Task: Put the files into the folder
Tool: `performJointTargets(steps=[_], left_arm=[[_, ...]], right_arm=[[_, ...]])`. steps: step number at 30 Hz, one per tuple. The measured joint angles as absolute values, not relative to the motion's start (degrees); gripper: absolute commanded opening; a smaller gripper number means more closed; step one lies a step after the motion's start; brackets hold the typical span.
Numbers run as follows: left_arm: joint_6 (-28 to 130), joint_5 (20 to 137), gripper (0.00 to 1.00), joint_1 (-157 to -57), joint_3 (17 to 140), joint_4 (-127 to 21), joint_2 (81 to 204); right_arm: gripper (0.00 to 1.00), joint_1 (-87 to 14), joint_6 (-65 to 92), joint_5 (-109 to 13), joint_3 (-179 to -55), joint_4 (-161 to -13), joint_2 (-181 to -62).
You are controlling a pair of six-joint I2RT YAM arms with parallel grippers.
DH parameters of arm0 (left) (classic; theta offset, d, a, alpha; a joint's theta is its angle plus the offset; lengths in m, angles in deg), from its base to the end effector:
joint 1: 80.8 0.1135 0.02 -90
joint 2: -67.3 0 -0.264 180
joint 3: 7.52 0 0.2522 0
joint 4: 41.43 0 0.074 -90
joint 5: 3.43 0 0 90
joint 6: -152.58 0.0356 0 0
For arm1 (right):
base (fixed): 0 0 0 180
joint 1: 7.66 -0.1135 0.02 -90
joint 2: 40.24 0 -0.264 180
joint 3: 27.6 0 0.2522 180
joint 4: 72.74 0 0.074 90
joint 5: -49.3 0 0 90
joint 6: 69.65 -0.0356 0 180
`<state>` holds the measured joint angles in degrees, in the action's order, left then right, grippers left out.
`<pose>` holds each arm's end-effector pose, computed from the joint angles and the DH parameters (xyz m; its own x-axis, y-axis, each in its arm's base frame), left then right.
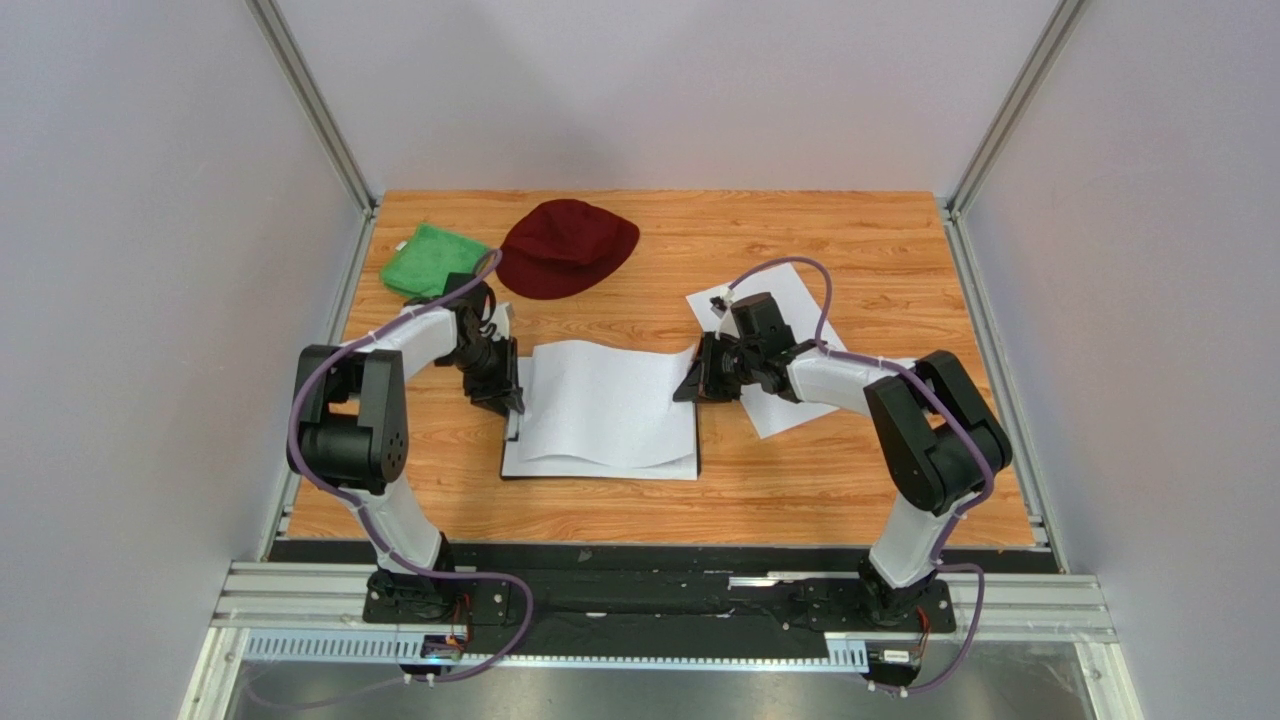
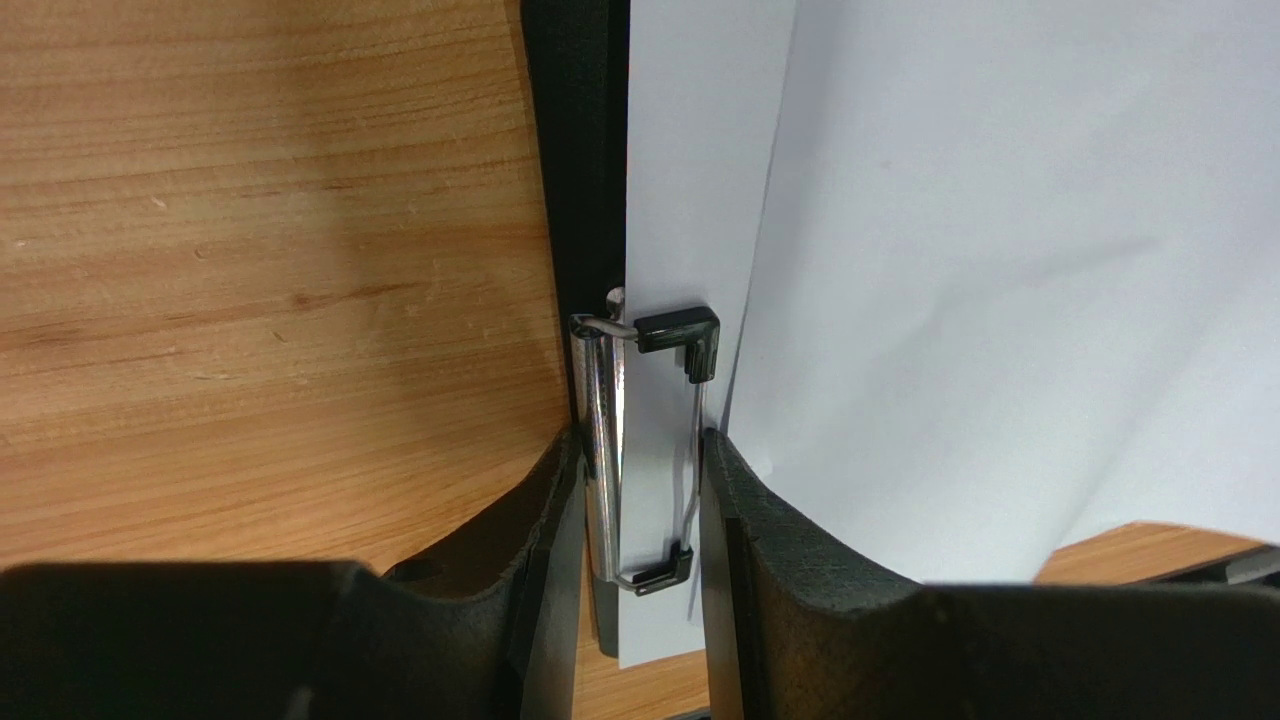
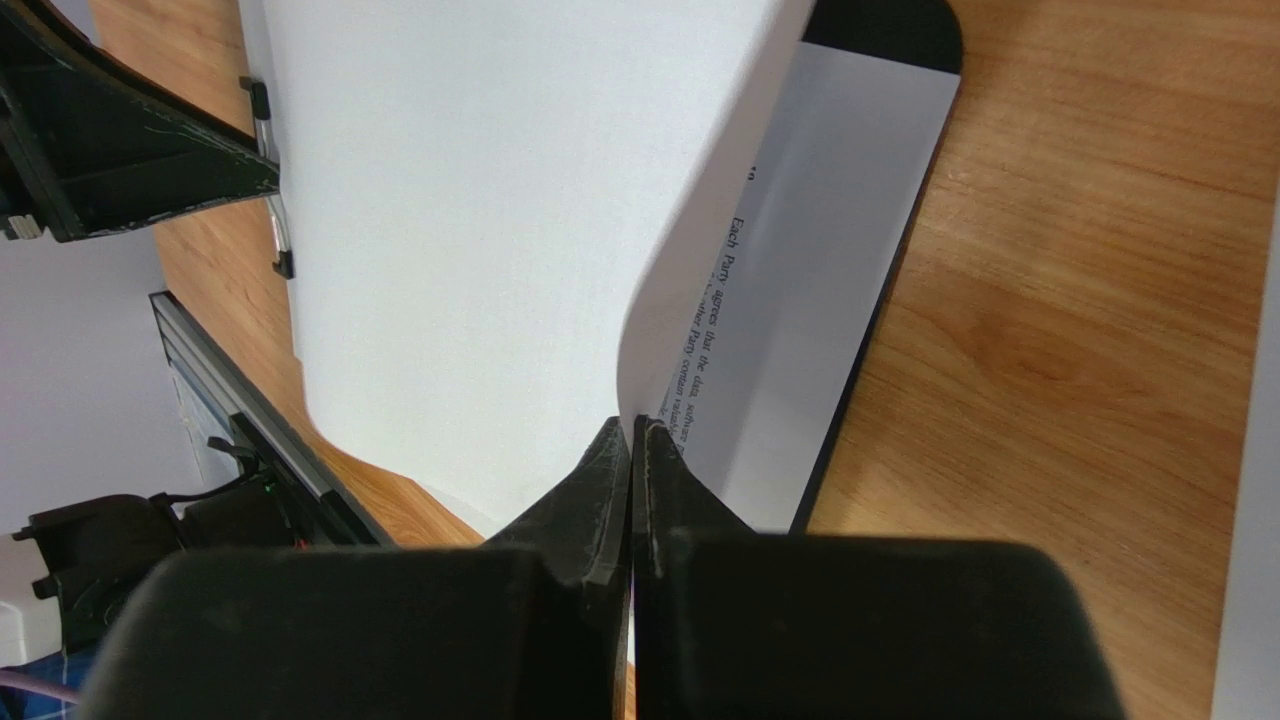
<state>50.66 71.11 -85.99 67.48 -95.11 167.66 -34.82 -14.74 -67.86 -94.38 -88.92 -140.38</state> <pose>0.3138 -0.0380 0.1588 -0.9851 -0.1104 -0.1320 -0.0673 0.9530 -0.2953 0.3002 0.1723 0.1543 -0.9389 0.0932 -0.3313 -0.1588 0.7368 0.6572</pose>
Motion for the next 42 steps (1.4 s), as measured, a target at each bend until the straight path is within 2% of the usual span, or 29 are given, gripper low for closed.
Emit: performJointTargets(steps=[9,42], left_arm=[[49.92,72.7,0.0,-86.71,67.46,-95.05,167.38],[50.99,64.27,0.0,-82.88,64.0,-91.35,165.21]], right_arm=[[0.0,-34.84,-13.32,-67.29,-93.57,-89.58,-142.19],[0.0,-33.29,-11.55,-62.85,-97.75,-96.13,-144.53]])
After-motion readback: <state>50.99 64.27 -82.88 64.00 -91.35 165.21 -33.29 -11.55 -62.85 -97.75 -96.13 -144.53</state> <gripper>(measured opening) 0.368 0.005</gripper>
